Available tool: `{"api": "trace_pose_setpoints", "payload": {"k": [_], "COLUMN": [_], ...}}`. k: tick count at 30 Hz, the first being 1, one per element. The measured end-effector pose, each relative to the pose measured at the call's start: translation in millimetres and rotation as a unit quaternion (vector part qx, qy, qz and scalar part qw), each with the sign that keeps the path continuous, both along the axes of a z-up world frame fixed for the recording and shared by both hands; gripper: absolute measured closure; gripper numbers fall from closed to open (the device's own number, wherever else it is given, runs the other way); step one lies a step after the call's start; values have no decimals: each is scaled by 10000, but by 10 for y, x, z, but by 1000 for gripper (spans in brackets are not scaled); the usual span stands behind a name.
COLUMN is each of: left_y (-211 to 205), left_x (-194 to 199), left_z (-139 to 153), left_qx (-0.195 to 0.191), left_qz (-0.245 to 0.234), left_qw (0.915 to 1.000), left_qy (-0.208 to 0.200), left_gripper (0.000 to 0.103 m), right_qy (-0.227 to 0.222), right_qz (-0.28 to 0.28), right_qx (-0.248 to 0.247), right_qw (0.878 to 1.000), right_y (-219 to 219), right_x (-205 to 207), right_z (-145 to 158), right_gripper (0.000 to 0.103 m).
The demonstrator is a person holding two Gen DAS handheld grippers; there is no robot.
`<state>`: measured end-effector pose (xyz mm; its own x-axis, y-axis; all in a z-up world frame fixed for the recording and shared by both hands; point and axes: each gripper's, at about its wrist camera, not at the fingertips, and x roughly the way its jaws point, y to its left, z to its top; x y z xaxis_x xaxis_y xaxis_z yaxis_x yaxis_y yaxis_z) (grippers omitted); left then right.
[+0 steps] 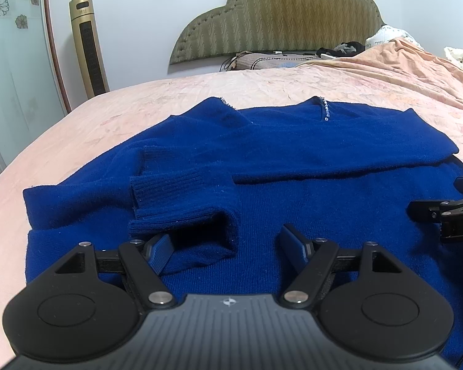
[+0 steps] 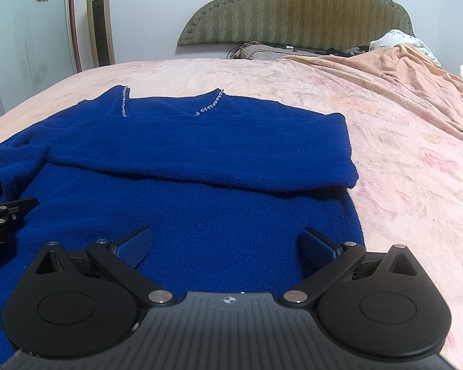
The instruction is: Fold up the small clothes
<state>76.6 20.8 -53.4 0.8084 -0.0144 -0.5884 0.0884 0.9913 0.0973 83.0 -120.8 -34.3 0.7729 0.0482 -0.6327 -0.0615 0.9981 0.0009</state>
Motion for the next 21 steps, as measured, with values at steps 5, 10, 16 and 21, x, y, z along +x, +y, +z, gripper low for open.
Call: {"api": "trace_pose_setpoints", "payload": {"k": [5,10,16,21], "left_y": [1,12,13,20], "left_x": [-1,5,2,2], "left_z": [-1,-16,-14,-12], "left_qx": [-14,-54,-74,-97], "left_qz": [-2,-3,-3,-9], "left_qw": [10000,10000,10000,10000], "left_qy": [3,18,18,14], "left_gripper": [28,28,27,27], "right_qy": [0,0,0,0], "right_qz": [0,0,0,0], "right_qx": [0,0,0,1], "right_qw": [10000,10000,10000,10000], "right_y": [0,0,0,0], "right_x": [0,0,-2,0], "right_z": [0,0,-1,-1], "right_gripper": [0,0,0,0]}}
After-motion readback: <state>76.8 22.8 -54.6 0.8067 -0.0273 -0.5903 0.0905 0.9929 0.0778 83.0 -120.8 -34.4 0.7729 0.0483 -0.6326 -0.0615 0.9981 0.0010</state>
